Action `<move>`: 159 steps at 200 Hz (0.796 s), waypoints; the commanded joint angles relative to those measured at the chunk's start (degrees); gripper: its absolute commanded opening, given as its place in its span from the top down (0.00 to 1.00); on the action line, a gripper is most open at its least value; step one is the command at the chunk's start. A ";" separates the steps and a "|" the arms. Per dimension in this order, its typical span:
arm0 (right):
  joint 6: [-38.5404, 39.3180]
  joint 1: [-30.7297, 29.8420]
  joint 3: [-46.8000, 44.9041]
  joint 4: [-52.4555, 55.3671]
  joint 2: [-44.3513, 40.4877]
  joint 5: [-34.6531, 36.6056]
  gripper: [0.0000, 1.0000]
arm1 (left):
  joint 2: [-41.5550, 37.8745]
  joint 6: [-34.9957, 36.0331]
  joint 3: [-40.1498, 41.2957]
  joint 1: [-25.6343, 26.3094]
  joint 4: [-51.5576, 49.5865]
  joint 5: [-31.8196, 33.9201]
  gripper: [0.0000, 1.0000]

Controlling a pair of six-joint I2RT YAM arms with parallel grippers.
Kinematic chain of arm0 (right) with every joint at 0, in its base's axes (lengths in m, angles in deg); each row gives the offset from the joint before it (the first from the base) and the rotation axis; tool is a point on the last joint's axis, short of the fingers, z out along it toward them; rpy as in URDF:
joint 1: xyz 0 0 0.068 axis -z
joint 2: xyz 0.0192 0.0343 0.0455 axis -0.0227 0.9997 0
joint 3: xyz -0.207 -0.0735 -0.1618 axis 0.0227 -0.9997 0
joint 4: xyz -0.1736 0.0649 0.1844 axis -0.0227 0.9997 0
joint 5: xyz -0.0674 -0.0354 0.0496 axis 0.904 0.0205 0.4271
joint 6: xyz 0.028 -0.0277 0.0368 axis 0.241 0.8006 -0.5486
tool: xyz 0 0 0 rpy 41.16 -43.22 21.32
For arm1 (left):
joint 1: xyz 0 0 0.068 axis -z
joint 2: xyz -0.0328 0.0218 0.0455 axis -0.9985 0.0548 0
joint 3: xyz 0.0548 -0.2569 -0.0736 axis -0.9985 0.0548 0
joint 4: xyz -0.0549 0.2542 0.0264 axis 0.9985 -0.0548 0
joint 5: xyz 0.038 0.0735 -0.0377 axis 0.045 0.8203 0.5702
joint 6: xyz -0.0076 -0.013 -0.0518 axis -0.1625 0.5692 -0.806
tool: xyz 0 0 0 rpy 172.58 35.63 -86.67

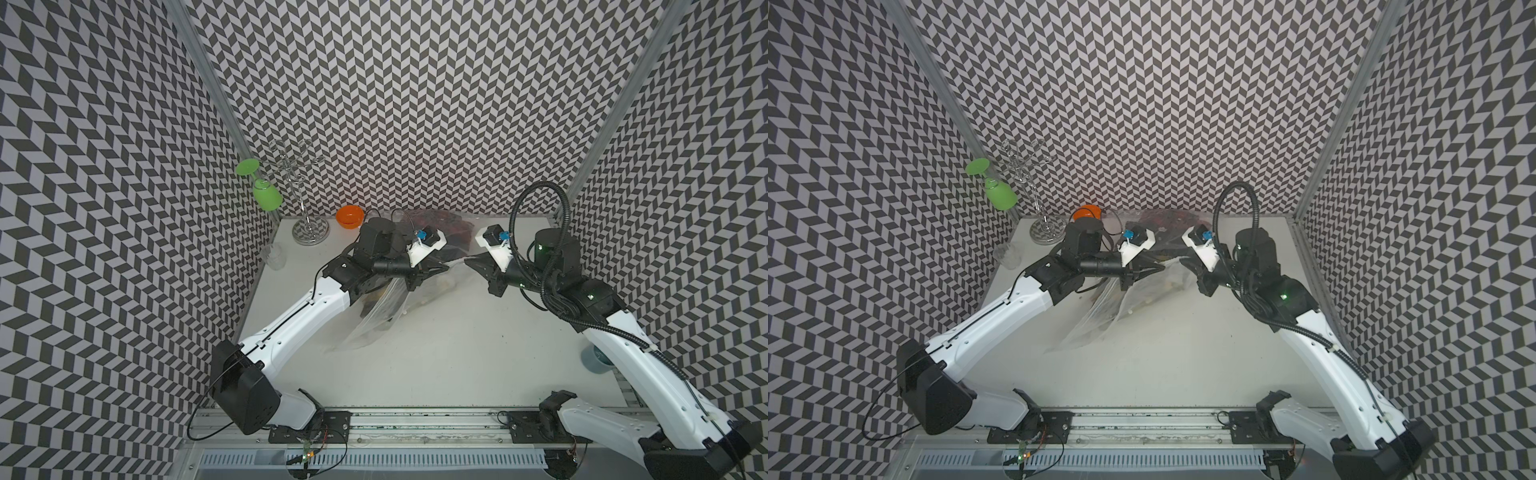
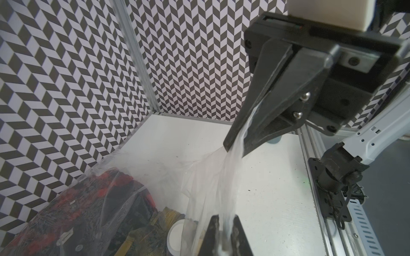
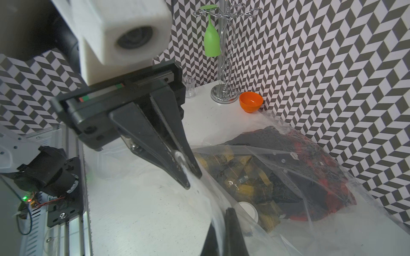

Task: Place the folded shirt into the vacuum bag
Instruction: Close the vacuum bag at the center of the board.

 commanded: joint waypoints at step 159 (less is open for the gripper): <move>-5.78 4.74 -1.32 -13.94 -5.97 18.81 1.00 | -5.96 -1.92 4.57 -2.92 -19.23 17.69 0.93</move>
